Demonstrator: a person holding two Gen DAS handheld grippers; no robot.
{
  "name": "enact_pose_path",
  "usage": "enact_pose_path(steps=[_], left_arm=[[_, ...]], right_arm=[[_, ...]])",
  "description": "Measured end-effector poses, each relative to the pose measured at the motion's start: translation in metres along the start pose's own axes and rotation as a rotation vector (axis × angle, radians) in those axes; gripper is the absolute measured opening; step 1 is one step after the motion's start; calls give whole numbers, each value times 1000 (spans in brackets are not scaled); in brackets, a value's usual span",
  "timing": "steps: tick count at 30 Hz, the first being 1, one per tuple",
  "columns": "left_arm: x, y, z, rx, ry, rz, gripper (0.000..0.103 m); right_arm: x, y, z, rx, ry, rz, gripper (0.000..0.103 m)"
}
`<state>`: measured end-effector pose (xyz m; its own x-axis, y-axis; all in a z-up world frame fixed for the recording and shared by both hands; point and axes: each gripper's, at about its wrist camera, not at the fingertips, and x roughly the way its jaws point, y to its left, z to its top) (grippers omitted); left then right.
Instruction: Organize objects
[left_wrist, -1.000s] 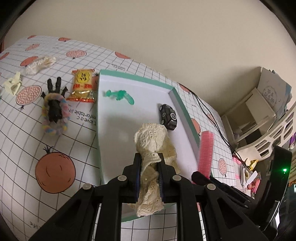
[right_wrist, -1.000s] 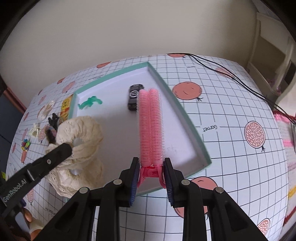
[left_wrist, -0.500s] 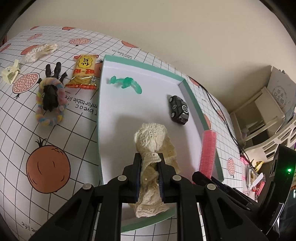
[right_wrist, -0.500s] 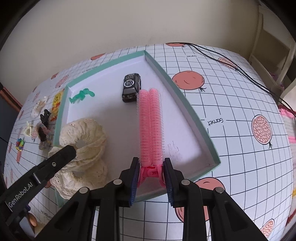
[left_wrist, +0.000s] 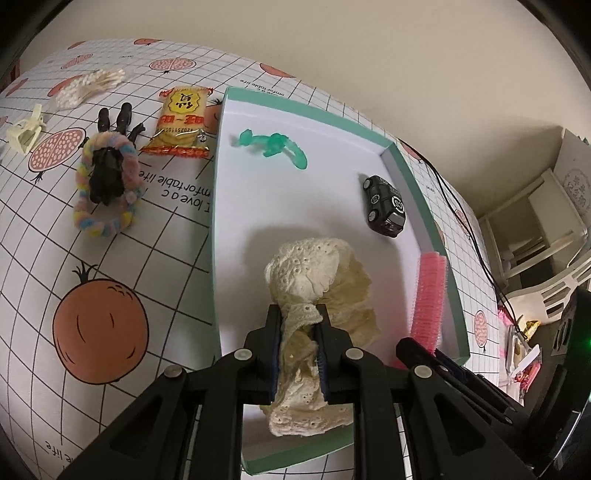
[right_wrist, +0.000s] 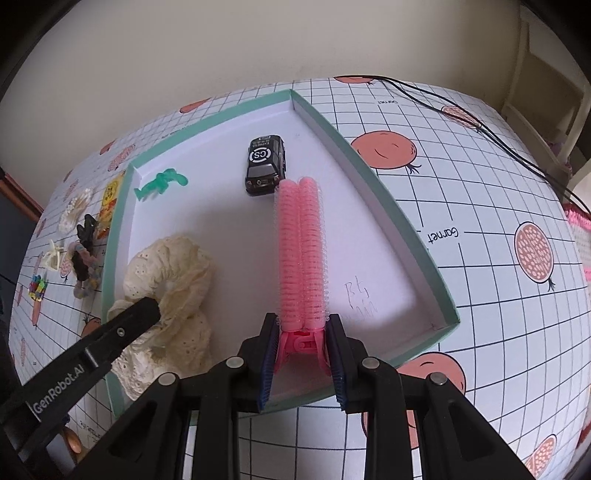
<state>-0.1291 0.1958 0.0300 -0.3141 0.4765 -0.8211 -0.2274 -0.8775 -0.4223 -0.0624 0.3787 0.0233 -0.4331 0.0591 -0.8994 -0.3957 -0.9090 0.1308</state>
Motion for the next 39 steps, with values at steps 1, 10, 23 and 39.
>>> enact_pose_path(steps=[1, 10, 23, 39], left_arm=[[0, 1, 0, -1, 1, -1, 18], [-7, 0, 1, 12, -14, -20, 20], [-34, -1, 6, 22, -52, -48, 41], [-52, 15, 18, 17, -128, 37, 49]], right_arm=[[0, 0, 0, 1, 0, -1, 28], [-2, 1, -1, 7, -6, -3, 29], [-20, 4, -1, 6, -58, -7, 37], [-29, 18, -1, -29, -93, 7, 46]])
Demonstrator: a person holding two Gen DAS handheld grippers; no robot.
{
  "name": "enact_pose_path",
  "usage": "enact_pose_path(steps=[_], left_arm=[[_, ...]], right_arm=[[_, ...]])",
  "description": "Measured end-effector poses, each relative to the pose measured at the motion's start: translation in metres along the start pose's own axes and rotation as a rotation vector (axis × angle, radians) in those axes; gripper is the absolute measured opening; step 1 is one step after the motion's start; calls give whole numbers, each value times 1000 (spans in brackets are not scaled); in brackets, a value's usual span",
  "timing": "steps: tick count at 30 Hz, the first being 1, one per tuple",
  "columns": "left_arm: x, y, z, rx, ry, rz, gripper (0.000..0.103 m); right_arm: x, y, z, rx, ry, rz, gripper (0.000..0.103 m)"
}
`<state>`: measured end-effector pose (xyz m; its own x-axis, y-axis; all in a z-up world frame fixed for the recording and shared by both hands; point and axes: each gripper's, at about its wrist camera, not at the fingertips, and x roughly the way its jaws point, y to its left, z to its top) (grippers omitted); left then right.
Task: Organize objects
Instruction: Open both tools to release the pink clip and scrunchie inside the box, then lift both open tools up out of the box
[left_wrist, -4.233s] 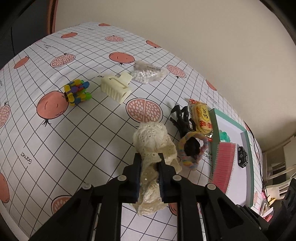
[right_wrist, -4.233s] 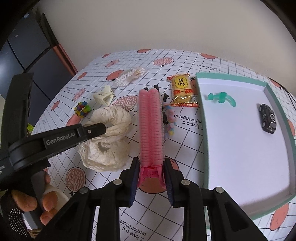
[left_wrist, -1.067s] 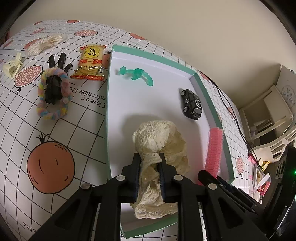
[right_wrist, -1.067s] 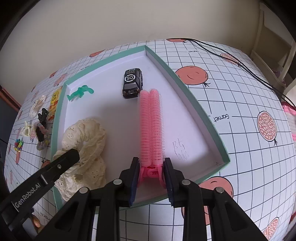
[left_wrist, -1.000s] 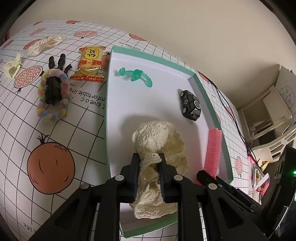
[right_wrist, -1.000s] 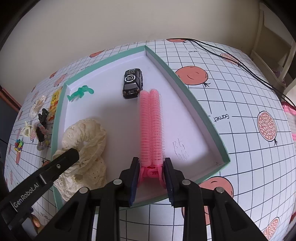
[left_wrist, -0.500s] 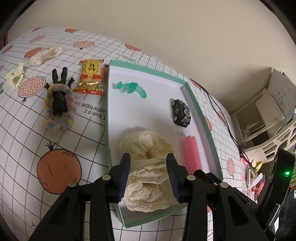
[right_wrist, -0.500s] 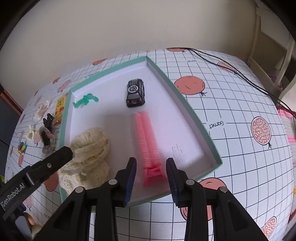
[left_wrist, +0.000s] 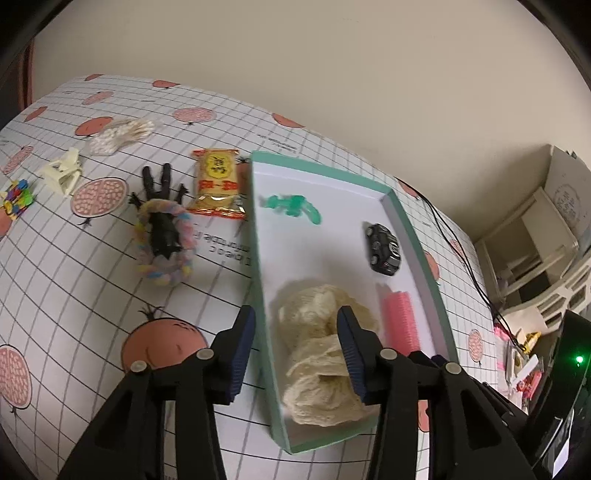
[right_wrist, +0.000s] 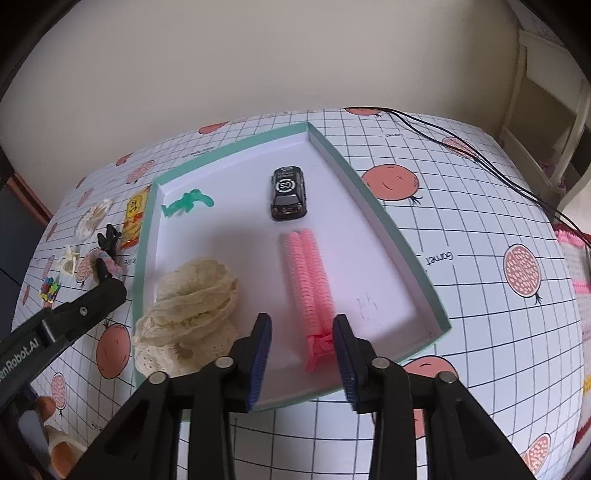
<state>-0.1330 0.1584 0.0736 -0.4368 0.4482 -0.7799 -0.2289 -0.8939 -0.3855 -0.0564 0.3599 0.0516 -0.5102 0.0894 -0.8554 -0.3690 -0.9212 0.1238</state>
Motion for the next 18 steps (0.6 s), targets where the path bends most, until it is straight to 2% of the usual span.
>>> enact_pose_path(steps=[4, 8, 15, 18], left_arm=[[1, 6, 0, -9, -6, 46, 59], [1, 14, 0, -24, -7, 96, 69], [3, 28, -1, -51, 5, 165, 72], [4, 33, 0, -63, 10, 183, 73]], right_arm=[[-1, 6, -1, -14, -15, 14, 60], [-1, 11, -1, -23, -20, 19, 66], [-1, 14, -1, -28, -26, 26, 79], [0, 15, -1, -31, -24, 26, 81]])
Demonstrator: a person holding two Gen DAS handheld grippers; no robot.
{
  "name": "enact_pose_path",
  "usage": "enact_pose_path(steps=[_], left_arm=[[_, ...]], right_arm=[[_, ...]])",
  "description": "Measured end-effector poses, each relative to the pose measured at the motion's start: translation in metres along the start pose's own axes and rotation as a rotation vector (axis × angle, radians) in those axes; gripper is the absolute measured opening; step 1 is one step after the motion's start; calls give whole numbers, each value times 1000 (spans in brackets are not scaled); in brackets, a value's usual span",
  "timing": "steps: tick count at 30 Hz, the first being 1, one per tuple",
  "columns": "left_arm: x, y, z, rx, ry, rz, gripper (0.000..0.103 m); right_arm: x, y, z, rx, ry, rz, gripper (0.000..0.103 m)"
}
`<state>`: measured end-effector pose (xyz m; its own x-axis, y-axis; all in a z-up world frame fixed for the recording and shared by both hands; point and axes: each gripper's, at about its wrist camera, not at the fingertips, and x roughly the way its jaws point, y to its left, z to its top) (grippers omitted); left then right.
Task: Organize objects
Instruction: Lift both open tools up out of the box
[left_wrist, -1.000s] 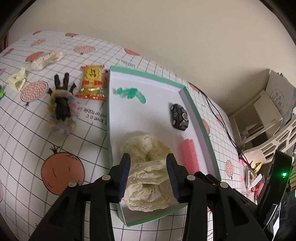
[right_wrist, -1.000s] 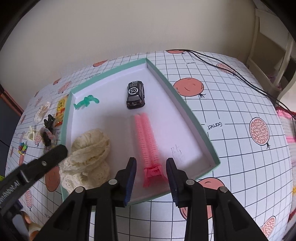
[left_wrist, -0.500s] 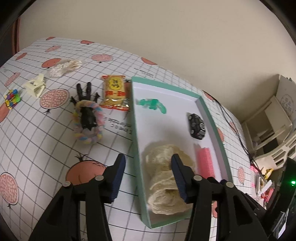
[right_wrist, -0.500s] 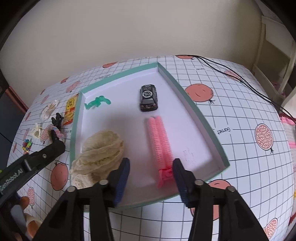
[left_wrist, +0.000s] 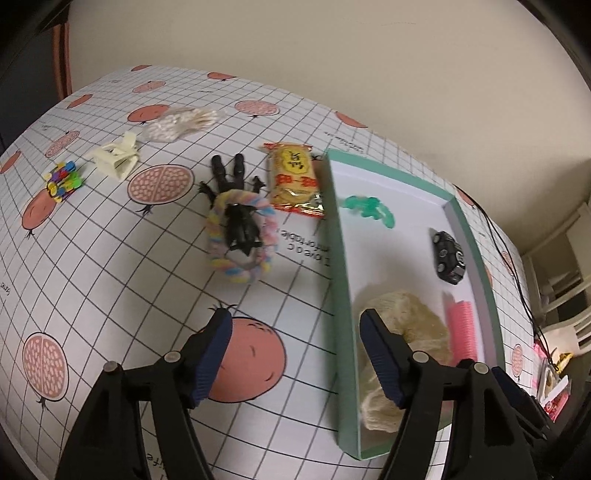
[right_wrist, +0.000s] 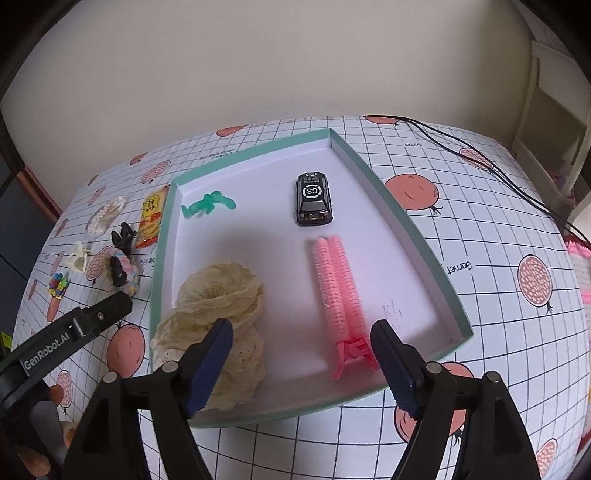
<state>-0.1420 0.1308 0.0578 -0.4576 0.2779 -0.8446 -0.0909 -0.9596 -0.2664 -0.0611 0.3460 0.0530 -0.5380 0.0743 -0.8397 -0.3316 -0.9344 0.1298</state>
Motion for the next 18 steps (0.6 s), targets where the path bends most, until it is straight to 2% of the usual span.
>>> enact_pose_path(steps=[1, 2, 3, 8, 10, 16, 18], left_arm=[[1, 2, 0, -2, 0, 13, 75], [1, 3, 0, -3, -2, 24, 83], [1, 4, 1, -6, -6, 34, 86], [0, 10, 2, -19, -10, 58, 87], [0, 11, 3, -17, -12, 66, 88], [-2, 17, 4, -18, -34, 91, 95], [-2, 17, 4, -13, -38, 103, 103]], right_arm=[[0, 0, 0, -1, 0, -3, 84], [0, 0, 0, -2, -1, -6, 86], [0, 0, 0, -1, -2, -5, 89], [-1, 1, 0, 0, -8, -4, 91], [0, 1, 0, -1, -7, -5, 96], [0, 2, 0, 3, -13, -6, 101], [0, 1, 0, 4, -14, -9, 103]])
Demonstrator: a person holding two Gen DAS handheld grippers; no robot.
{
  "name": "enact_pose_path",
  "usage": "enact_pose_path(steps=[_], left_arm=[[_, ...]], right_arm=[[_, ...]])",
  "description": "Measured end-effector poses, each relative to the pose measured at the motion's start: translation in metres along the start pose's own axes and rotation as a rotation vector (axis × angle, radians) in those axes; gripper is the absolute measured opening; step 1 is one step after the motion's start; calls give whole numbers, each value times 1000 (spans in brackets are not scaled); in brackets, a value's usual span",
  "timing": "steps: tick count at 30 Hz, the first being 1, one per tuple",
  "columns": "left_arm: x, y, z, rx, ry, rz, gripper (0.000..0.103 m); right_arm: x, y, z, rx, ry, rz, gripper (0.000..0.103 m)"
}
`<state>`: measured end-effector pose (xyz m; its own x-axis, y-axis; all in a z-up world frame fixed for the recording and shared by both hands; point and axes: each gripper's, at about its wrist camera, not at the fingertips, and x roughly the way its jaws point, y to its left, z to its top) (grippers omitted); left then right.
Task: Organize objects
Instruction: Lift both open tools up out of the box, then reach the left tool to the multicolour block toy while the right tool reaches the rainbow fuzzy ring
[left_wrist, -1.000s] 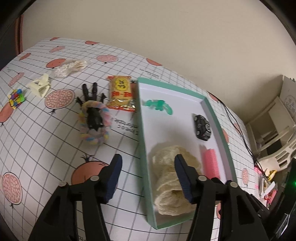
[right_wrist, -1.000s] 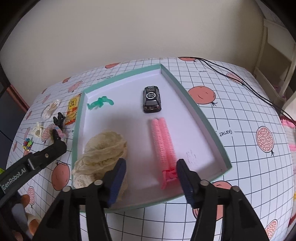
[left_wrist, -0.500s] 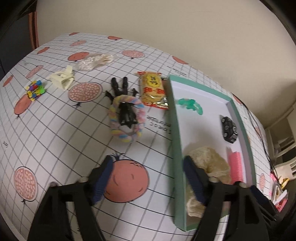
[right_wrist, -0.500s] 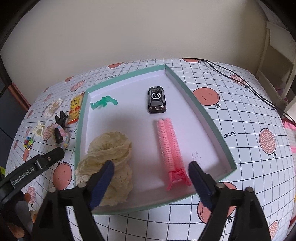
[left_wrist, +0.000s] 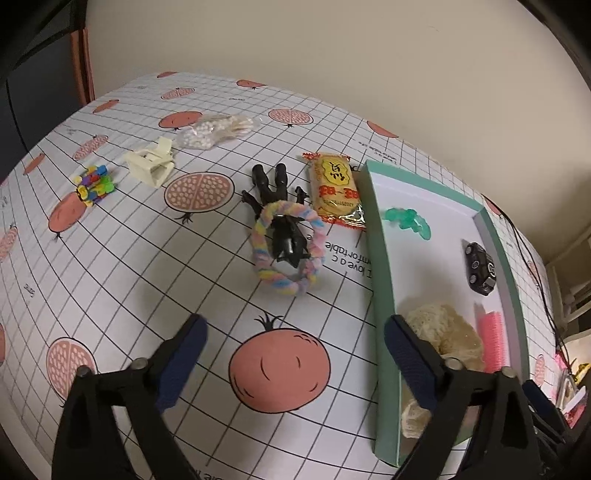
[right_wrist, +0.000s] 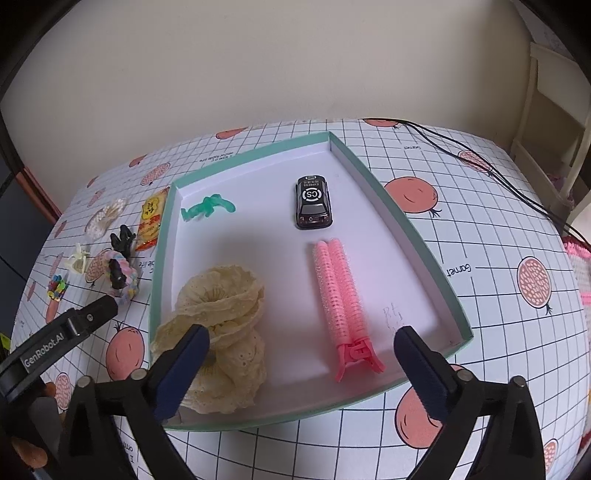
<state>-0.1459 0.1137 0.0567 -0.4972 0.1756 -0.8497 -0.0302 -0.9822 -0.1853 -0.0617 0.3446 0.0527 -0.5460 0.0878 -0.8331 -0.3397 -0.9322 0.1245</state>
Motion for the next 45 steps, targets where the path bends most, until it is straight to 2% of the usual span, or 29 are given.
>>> enact_pose_path(steps=[28, 35, 45], left_arm=[[0, 7, 5, 5, 7, 0, 103], [-6, 41, 22, -13, -9, 16, 103], [-17, 120, 45, -98, -45, 56, 103]], right_arm=[[1, 16, 1, 12, -2, 0, 103], [-1, 47, 6, -23, -30, 24, 103], [5, 119, 9, -117, -60, 84, 103]])
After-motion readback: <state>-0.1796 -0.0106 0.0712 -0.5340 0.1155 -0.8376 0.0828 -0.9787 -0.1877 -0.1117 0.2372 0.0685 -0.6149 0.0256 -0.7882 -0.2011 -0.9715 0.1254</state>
